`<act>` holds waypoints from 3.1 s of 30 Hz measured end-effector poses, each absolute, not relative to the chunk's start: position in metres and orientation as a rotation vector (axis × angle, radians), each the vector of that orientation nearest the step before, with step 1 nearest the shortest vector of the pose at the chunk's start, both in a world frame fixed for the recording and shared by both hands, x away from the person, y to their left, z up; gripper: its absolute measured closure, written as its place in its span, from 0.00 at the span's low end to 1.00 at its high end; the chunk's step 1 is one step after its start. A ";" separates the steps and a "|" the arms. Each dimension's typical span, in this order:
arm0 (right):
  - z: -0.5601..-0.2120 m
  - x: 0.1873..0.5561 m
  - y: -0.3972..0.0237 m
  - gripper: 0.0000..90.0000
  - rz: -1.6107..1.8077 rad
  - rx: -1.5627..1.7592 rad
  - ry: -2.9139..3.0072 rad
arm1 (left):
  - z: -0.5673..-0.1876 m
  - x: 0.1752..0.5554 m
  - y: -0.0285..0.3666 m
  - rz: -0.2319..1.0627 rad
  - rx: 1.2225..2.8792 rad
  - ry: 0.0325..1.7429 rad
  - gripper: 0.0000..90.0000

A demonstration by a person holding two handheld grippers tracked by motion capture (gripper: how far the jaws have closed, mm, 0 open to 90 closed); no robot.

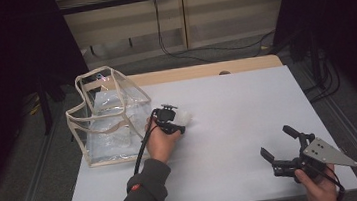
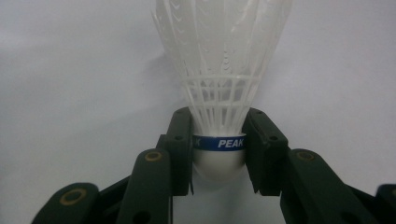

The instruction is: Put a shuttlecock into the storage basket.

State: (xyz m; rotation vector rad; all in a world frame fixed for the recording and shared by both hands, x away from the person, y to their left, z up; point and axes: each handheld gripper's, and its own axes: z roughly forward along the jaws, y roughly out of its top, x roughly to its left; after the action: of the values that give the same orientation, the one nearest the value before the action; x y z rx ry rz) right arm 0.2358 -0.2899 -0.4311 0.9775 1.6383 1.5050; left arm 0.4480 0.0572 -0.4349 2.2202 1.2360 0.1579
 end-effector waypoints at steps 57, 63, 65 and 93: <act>-0.432 0.238 -0.287 0.02 1.508 0.979 1.647 | -0.355 0.440 0.061 -0.062 2.181 1.215 0.73; -0.432 0.238 -0.286 0.02 1.505 0.975 1.651 | -0.341 0.439 0.064 -0.054 2.169 1.217 0.73; -0.432 0.238 -0.286 0.02 1.506 0.976 1.651 | -0.337 0.439 0.065 -0.057 2.165 1.224 0.73; -0.432 0.238 -0.289 0.02 1.505 0.981 1.642 | -0.308 0.440 0.075 -0.047 2.167 1.232 0.73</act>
State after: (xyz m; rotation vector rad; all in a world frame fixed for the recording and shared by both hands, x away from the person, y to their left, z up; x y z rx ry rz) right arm 0.2379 -0.2885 -0.4321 0.9814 1.6425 1.5046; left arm 0.4397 0.0755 -0.3081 2.1669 1.2323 -0.0472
